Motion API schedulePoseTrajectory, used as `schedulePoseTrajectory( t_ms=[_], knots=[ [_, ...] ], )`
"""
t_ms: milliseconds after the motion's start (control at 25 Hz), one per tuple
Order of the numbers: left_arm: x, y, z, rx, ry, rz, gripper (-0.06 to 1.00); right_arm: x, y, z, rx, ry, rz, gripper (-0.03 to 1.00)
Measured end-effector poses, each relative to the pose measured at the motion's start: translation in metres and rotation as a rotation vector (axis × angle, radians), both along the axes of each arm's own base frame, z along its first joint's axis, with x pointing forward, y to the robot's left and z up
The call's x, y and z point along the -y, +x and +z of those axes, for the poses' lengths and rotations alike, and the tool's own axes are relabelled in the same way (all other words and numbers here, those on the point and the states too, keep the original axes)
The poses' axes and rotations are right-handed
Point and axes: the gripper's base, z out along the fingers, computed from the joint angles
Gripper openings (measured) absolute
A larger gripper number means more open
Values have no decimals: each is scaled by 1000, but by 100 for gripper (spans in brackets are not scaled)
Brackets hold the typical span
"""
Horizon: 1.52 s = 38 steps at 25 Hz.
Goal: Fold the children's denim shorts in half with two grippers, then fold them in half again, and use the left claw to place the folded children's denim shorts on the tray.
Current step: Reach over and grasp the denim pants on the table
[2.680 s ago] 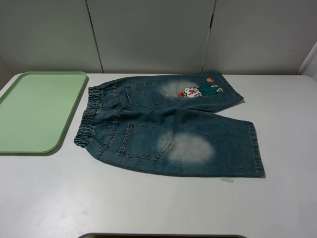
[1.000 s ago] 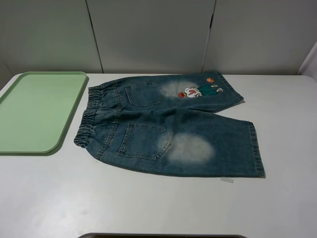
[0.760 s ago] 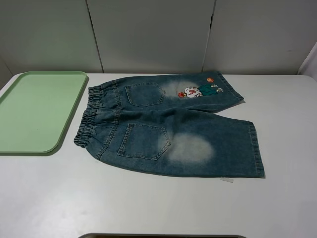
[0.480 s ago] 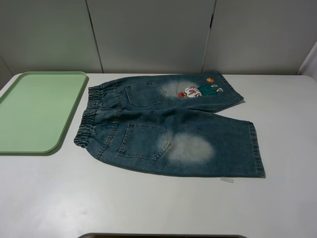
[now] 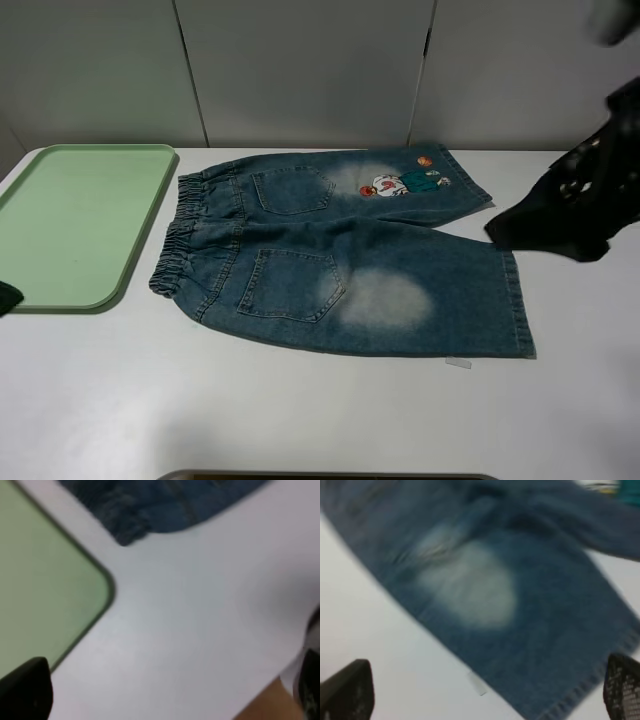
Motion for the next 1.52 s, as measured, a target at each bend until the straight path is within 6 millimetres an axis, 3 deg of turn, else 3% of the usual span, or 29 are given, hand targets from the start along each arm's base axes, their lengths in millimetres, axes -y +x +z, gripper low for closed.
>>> schedulePoseTrajectory(
  t_ms=[240,400,640,1000,1080,1160,1520],
  knots=[
    [39,17,-31,-148,173,-208,98,-46,10,-34,-92,-178,291,69],
    [55,34,-53,-215,263,-269,98,-66,17,-60,-137,-324,419,69],
    [73,54,-76,-203,325,-400,98,-68,31,-82,-170,-458,463,69],
    [93,87,-132,-233,536,-600,97,-74,41,-100,-170,-520,539,69],
    [93,88,-133,-229,538,-604,97,-71,37,-117,-150,-549,614,69],
    [101,98,-155,-220,576,-672,97,-70,35,-121,-149,-555,628,69],
    [109,110,-195,-245,651,-764,97,-60,21,-153,-86,-557,697,69]
  ],
)
